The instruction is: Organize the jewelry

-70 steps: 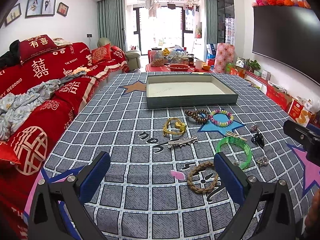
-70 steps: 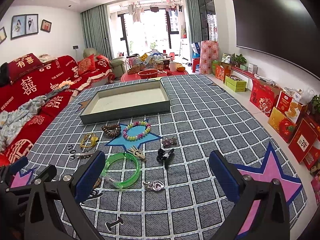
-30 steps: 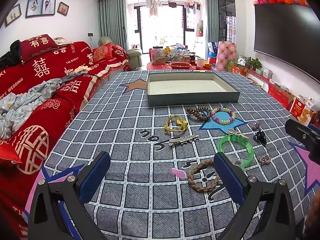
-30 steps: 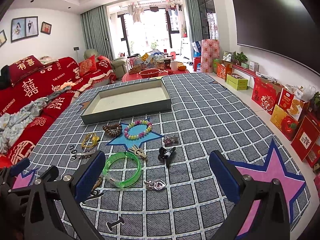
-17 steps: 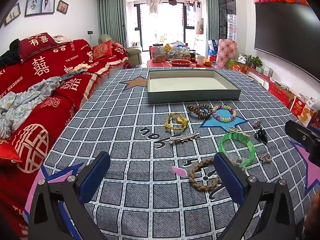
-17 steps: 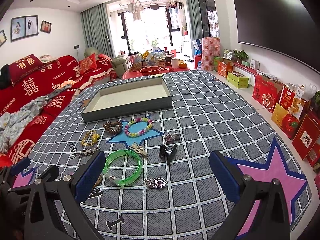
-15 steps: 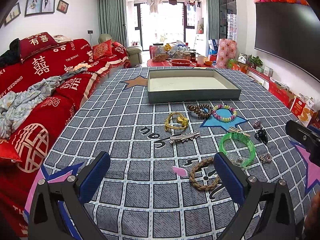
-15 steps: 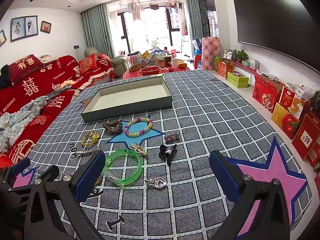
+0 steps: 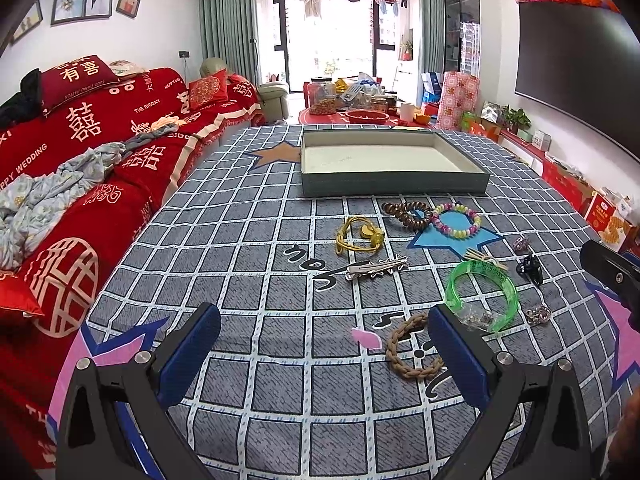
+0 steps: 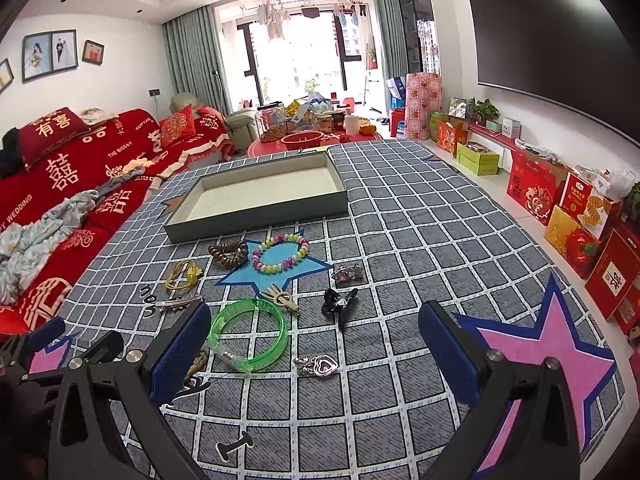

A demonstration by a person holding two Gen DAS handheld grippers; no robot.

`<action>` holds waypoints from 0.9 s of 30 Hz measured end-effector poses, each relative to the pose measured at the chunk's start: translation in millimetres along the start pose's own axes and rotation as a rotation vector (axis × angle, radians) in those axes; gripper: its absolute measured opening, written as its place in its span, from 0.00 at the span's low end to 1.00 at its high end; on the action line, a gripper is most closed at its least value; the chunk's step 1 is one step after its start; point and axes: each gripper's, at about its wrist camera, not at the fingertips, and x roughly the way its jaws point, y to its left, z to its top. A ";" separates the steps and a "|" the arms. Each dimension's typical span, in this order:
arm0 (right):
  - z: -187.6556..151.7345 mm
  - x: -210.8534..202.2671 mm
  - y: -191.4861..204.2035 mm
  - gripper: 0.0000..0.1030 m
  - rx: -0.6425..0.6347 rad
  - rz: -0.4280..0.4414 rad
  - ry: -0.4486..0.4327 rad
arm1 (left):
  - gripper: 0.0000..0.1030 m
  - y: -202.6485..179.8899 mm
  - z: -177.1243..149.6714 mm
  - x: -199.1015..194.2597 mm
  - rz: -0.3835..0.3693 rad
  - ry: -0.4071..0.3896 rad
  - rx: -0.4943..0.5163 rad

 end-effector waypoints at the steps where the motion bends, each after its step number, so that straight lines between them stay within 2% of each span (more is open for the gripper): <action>1: -0.2 0.3 0.8 1.00 0.001 0.000 0.001 | 1.00 0.3 0.1 0.0 0.001 0.000 -0.001; 27: -2.1 0.8 2.6 1.00 0.004 0.006 0.007 | 1.00 0.8 -2.2 -0.2 0.011 0.008 0.002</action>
